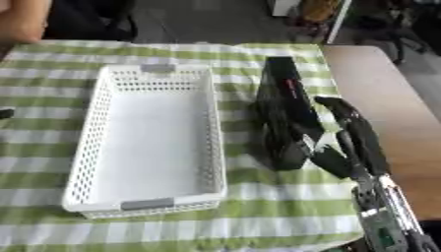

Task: Pick up objects on the table and place them in the box.

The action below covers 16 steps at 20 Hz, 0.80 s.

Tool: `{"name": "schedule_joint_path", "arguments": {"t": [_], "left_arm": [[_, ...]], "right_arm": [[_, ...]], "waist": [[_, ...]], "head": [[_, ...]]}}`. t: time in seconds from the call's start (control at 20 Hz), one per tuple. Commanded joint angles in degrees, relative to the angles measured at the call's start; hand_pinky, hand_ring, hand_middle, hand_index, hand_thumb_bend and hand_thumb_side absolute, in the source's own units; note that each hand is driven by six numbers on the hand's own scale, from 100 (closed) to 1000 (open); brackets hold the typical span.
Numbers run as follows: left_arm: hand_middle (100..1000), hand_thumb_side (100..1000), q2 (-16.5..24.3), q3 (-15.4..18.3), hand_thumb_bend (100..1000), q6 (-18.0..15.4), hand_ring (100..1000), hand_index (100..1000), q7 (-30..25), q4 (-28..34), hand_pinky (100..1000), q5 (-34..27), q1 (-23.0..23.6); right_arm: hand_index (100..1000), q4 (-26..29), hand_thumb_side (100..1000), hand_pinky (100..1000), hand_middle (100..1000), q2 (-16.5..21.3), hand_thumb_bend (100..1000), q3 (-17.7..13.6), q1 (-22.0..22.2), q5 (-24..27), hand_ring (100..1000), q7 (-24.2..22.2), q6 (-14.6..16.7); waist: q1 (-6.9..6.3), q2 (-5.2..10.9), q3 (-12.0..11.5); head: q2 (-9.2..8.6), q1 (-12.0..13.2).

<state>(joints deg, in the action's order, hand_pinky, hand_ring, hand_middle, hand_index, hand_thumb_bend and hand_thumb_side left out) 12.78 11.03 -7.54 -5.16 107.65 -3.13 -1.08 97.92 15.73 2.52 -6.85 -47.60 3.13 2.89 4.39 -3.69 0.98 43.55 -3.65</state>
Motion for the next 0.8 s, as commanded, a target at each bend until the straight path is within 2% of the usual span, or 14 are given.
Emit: {"name": "schedule_joint_path", "arguments": {"t": [0.05,0.8], "left_arm": [[1000,1000,0.57,0.00,153,-0.13,1000,828,-0.14,0.83,783,-0.27,-0.46],[1000,1000,0.57,-0.02,153,-0.13,1000,828,-0.14,0.85,783,-0.28,-0.49]], "right_arm": [[890,0.33,1000,910,796,1.42,648,-0.13,-0.18,-0.29,844,-0.22,0.14],[889,-0.40,1000,911,796,1.36,648,-0.19,-0.12,-0.80,845,-0.32,0.31]], "waist": [[-0.08,0.40,-0.02],[-0.08,0.42,-0.05]], "head": [[-0.36,-0.77],[-0.39,-0.83]]}}
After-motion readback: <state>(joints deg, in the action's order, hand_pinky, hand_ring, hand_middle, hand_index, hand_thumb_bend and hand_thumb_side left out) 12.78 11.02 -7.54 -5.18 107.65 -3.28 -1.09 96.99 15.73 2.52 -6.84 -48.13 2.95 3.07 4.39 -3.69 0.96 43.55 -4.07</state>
